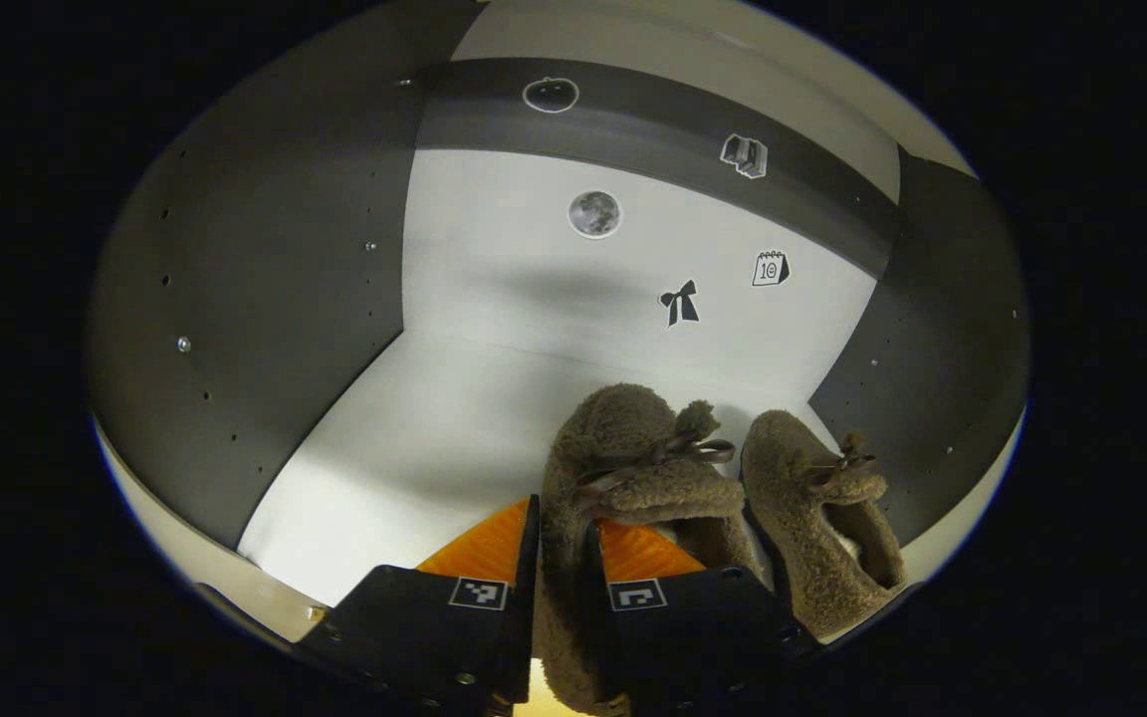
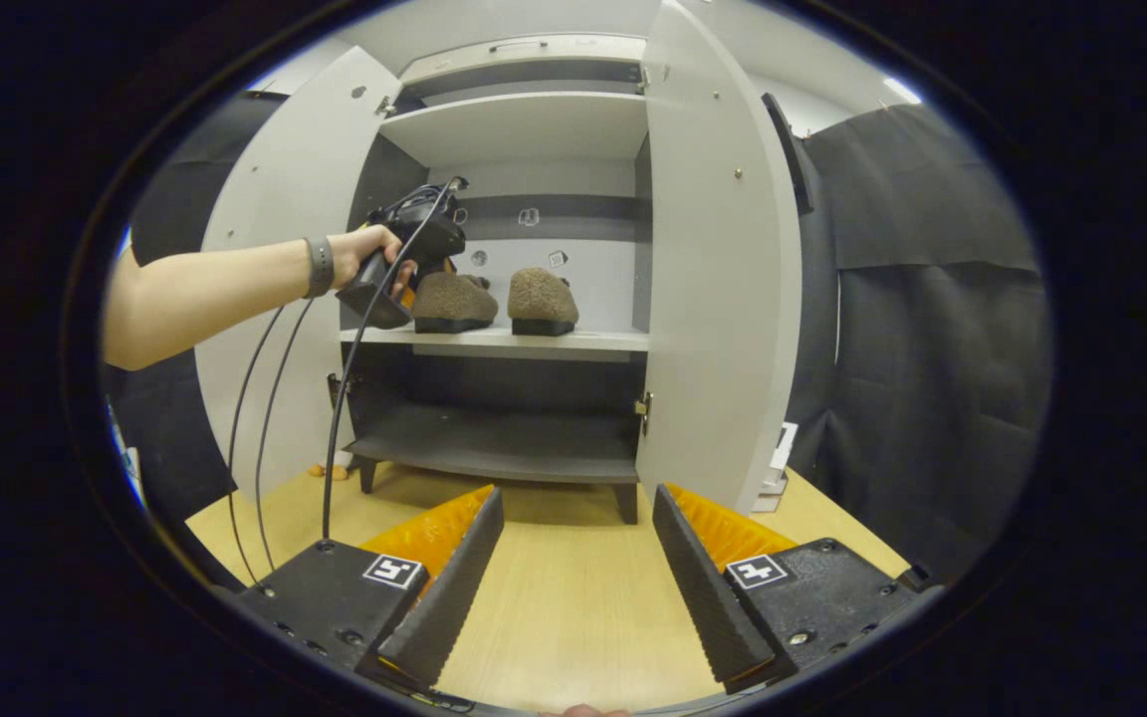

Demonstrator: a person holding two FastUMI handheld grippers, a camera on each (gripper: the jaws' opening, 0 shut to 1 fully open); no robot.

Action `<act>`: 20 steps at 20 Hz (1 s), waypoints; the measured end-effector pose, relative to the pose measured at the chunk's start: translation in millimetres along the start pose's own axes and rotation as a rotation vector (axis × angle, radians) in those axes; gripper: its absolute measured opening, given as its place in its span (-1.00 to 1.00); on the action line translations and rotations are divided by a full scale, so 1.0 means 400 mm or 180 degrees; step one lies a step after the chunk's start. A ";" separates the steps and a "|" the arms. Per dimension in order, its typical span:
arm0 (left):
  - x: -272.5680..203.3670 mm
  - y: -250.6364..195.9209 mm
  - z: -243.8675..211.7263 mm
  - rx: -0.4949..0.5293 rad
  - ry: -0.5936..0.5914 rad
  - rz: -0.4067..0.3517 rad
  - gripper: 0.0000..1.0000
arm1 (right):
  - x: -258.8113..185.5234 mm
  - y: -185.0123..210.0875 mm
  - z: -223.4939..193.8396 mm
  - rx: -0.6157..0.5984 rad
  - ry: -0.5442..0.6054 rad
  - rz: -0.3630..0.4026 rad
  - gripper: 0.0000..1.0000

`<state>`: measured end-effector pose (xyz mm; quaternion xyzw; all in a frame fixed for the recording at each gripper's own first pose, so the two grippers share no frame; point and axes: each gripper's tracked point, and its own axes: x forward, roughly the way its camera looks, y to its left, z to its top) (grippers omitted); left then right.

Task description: Grab one shoe with the right hand and put it into the shoe cabinet, grab the other shoe with the left hand and put it into the shoe cabinet; then close the right door with the right hand and the left door with the left hand.

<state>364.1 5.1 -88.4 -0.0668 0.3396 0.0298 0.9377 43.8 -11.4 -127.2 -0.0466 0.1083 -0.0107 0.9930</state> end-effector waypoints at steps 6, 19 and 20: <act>-0.046 0.005 0.032 0.0189 -0.0213 0.0090 0.05 | -0.007 0.000 -0.009 0.0004 0.0020 0.0000 0.92; -0.474 -0.005 0.102 0.0219 -0.1917 -0.0168 0.84 | -0.019 0.021 -0.018 0.0116 0.0027 0.0112 0.92; -0.513 0.003 0.078 0.0184 -0.1977 -0.0178 0.84 | -0.022 0.018 -0.014 0.0118 0.0015 0.0110 0.92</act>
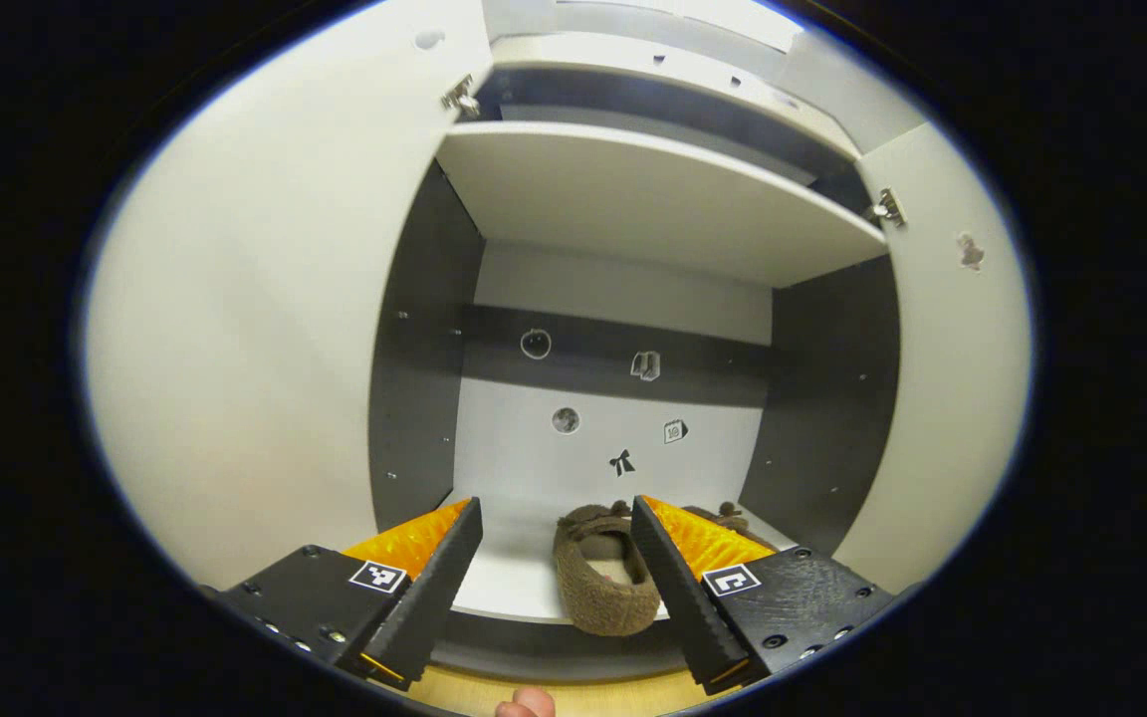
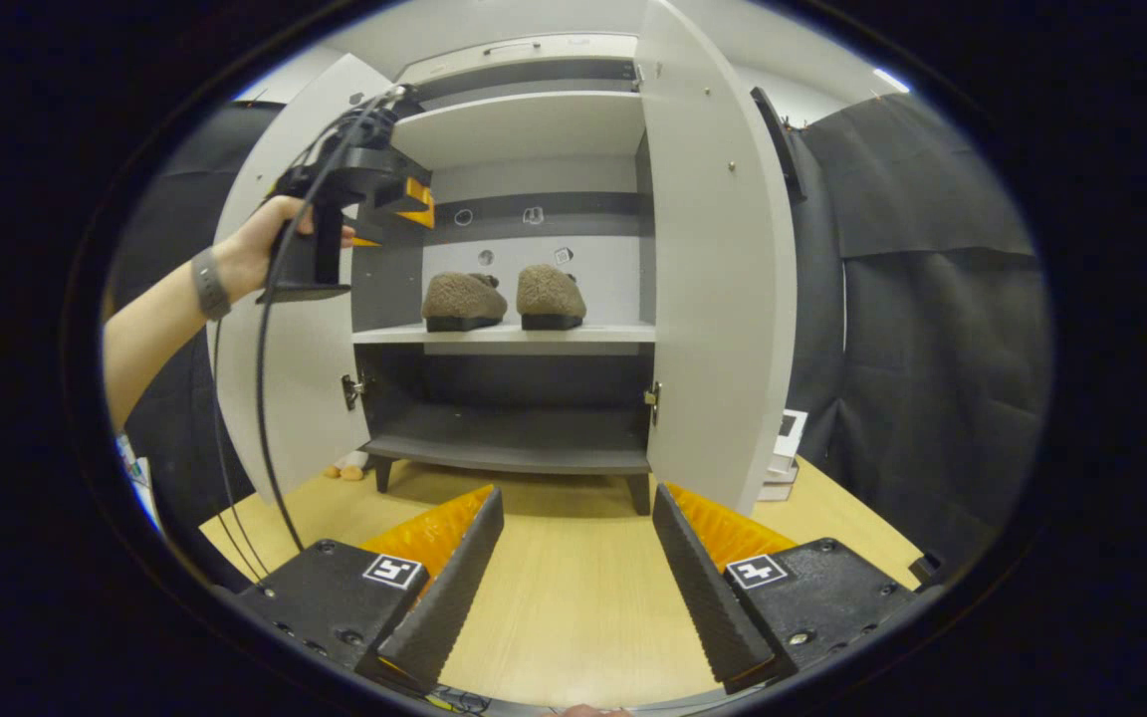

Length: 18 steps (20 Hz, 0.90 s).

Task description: Grab one shoe with the right hand and put it into the shoe cabinet, grab the other shoe with the left hand and put it into the shoe cabinet; then close the right door with the right hand and the left door with the left hand.

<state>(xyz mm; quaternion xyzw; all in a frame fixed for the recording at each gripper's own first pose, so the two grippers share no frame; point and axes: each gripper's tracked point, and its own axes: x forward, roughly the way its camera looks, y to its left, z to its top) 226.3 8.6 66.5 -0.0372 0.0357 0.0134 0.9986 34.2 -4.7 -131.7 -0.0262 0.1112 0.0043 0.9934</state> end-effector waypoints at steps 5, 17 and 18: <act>-0.178 -0.019 -0.017 -0.0273 -0.0191 -0.0242 0.85 | -0.012 -0.019 0.023 0.0012 -0.0058 -0.0018 0.92; -0.507 -0.068 -0.227 -0.0080 -0.0415 -0.0258 0.84 | -0.085 -0.071 0.038 0.0126 -0.0198 -0.0131 0.92; -0.527 -0.068 -0.259 -0.0047 -0.0351 -0.0235 0.84 | -0.088 -0.074 0.035 0.0136 -0.0191 -0.0136 0.92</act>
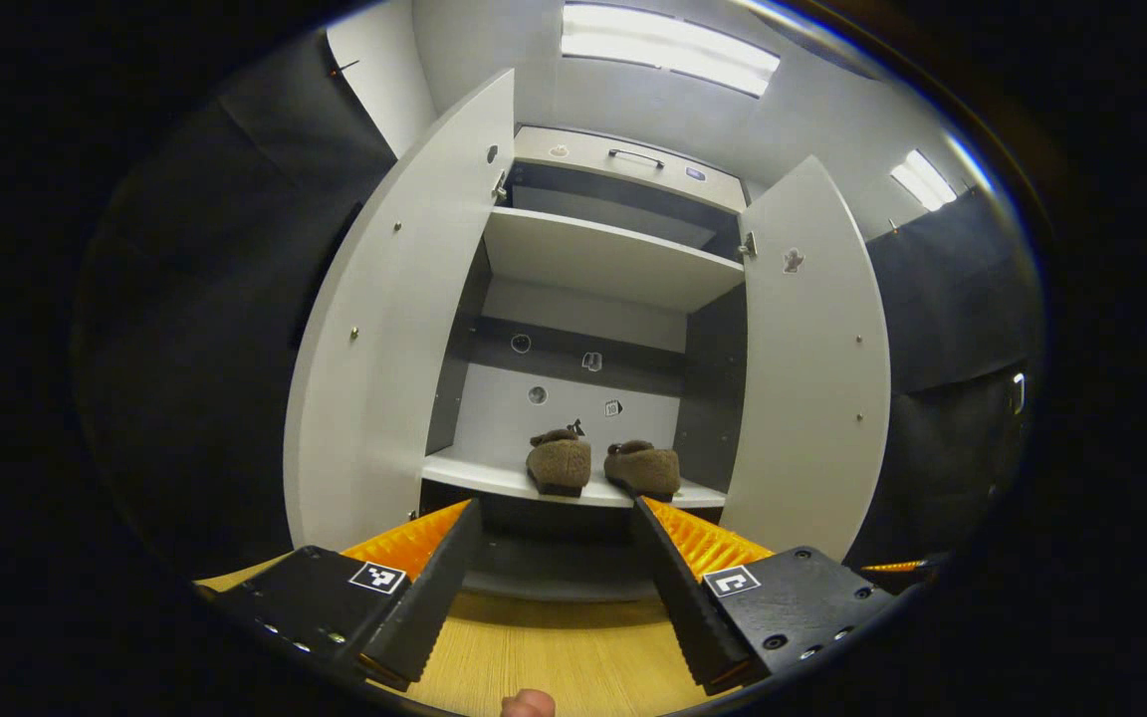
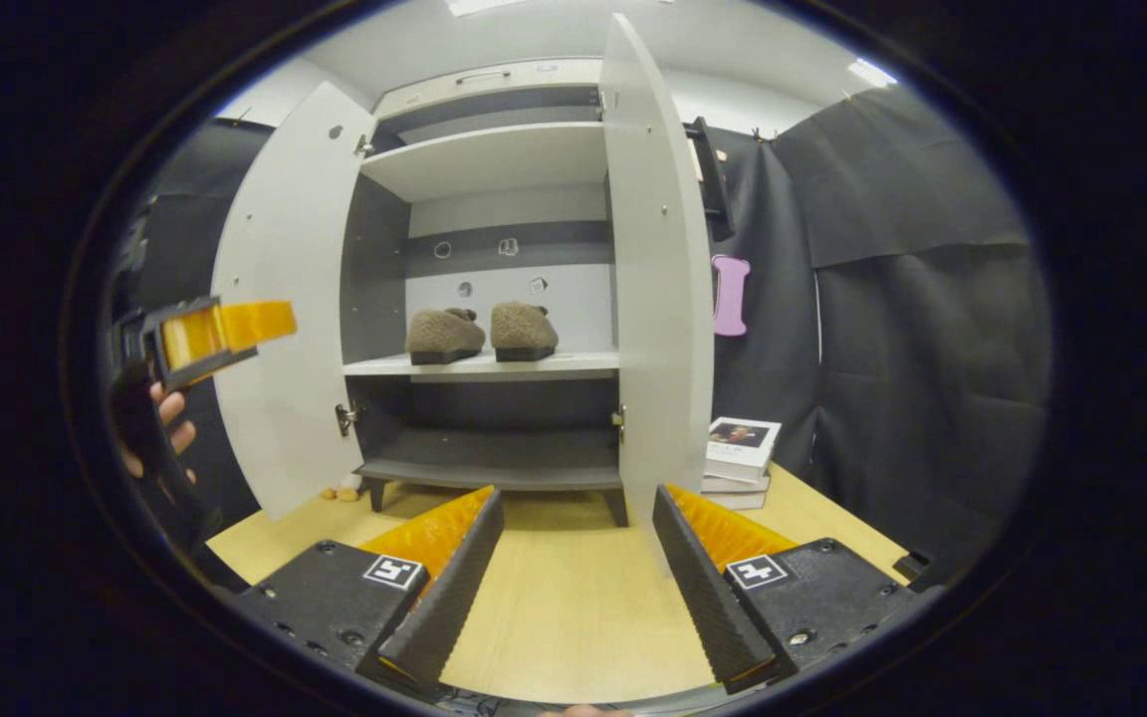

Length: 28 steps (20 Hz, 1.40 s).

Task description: Grab one shoe with the right hand and put it into the shoe cabinet, grab the other shoe with the left hand and put it into the shoe cabinet; then close the right door with the right hand and the left door with the left hand.

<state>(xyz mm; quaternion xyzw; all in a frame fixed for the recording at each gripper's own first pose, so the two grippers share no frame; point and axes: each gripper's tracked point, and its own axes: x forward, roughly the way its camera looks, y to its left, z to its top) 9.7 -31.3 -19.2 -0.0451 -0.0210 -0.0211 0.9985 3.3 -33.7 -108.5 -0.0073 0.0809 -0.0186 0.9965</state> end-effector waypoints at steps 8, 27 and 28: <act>-0.075 0.010 -0.090 -0.0115 0.0323 0.0130 0.85 | -0.055 -0.072 0.261 0.0163 -0.0638 -0.0083 0.92; -0.109 0.012 -0.084 -0.0024 0.0356 0.0093 0.85 | 0.188 -0.431 0.650 0.0060 -0.0834 -0.0405 1.00; -0.110 0.011 -0.085 -0.0020 0.0365 0.0101 0.85 | 0.189 -0.435 0.652 0.0029 -0.0865 -0.0444 0.94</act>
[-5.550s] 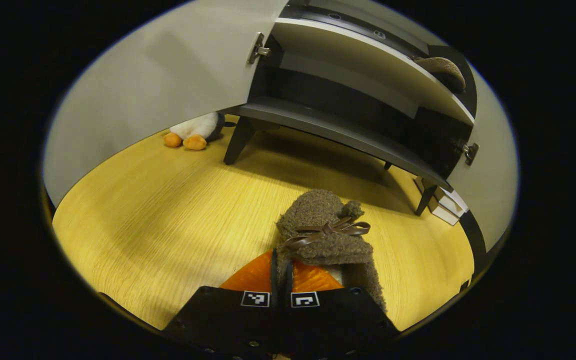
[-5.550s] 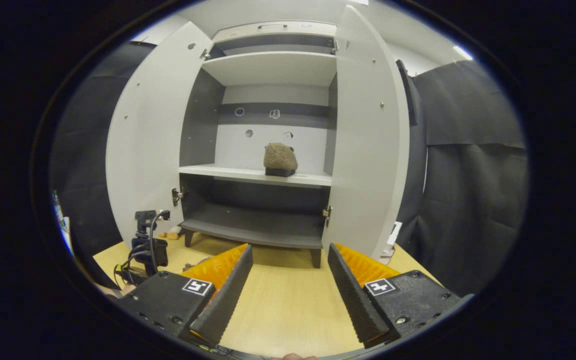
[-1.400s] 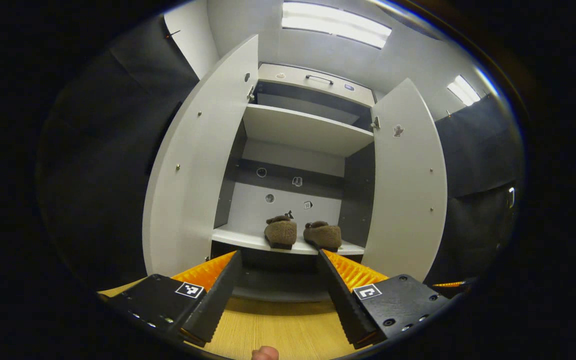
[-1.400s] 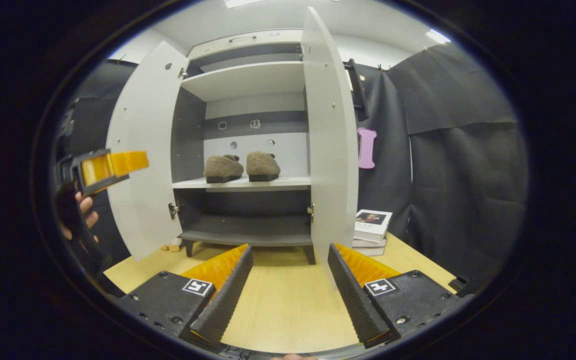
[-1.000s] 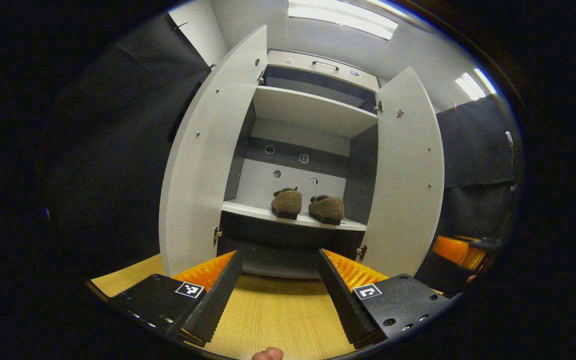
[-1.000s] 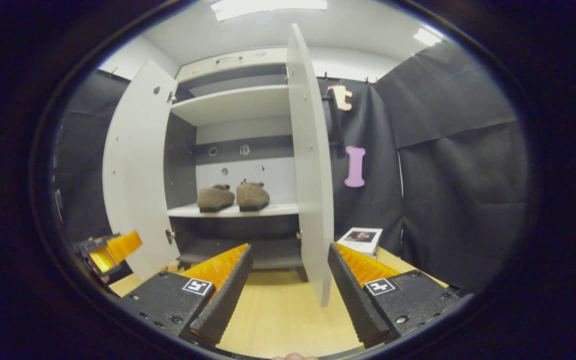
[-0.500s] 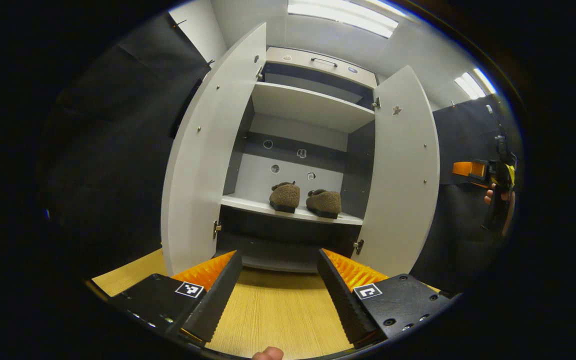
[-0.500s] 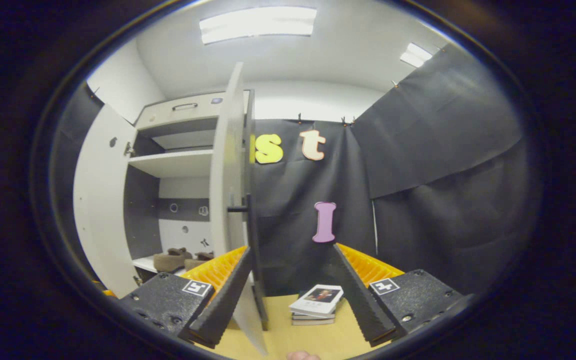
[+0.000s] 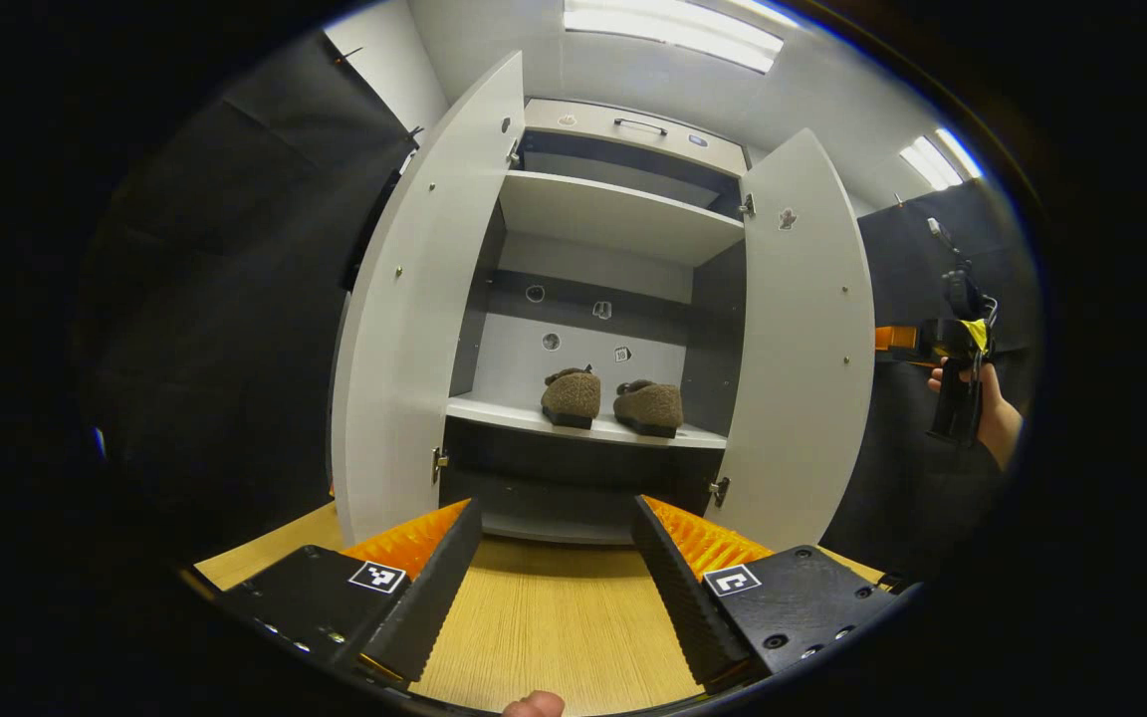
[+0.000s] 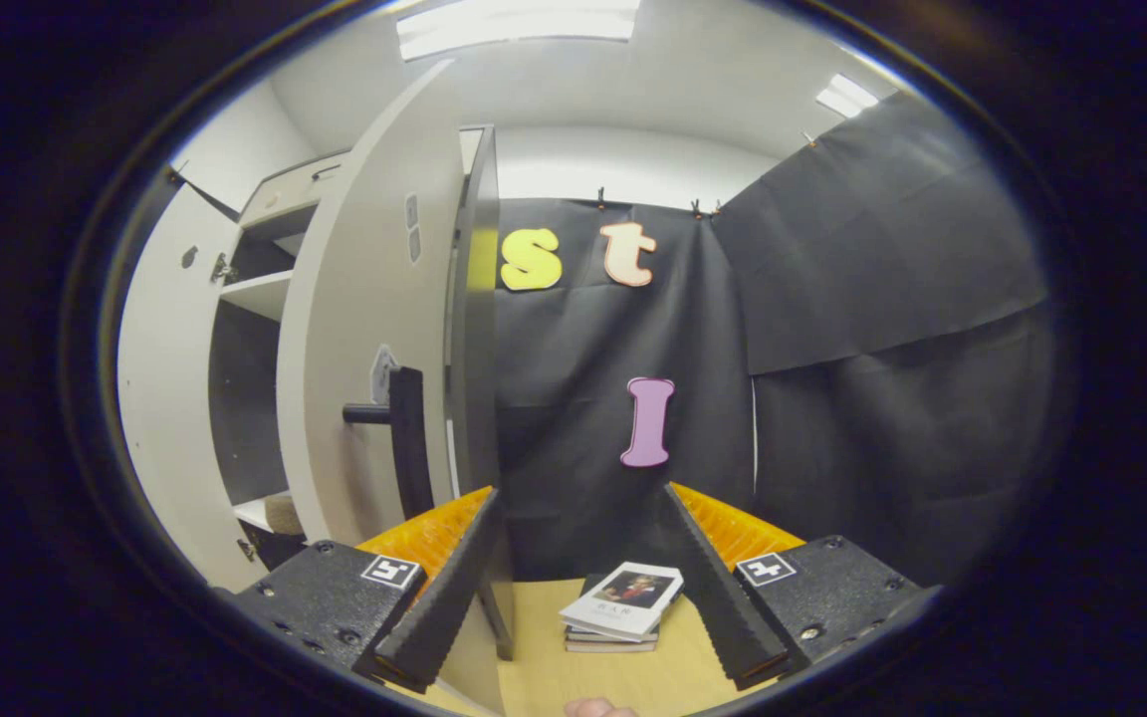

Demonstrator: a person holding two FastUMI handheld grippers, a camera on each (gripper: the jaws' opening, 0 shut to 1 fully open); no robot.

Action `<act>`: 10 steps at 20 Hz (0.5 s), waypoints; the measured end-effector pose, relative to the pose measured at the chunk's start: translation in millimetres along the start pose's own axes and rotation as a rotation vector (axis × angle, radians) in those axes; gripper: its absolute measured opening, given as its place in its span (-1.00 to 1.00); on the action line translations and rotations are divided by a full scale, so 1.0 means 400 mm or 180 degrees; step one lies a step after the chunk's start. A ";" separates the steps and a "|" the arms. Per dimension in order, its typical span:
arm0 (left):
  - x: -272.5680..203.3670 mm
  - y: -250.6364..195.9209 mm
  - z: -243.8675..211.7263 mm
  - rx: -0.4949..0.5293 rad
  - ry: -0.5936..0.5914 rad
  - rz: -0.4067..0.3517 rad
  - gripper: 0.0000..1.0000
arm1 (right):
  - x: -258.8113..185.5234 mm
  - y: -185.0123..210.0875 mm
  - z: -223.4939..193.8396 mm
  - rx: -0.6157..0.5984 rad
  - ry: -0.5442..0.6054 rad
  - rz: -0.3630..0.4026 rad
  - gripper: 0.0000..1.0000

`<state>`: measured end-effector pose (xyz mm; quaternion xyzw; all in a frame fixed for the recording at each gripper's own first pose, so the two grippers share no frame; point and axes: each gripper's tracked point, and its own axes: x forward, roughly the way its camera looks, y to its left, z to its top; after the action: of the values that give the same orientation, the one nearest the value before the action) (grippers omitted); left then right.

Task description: Grab one shoe with the right hand and put it into the shoe cabinet, grab the other shoe with the left hand and put it into the shoe cabinet; then close the right door with the right hand and the left door with the left hand.

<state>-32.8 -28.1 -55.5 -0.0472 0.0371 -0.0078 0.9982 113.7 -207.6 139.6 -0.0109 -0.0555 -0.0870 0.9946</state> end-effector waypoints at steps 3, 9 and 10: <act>0.004 -0.006 0.003 0.0006 -0.0007 -0.0017 0.85 | -0.001 0.012 0.000 -0.0073 -0.0044 -0.0002 0.97; 0.022 -0.025 0.008 -0.0035 -0.0029 -0.0076 0.85 | -0.010 0.052 0.000 -0.0183 -0.0041 0.0194 0.92; 0.023 -0.029 0.009 -0.0053 -0.0024 -0.0091 0.85 | -0.017 0.064 0.004 -0.0218 -0.0053 0.0226 0.92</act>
<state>-23.4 -39.5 -51.6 -0.0561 0.0328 -0.0216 0.9976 111.5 -181.1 140.1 -0.0476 -0.0602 -0.0534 0.9956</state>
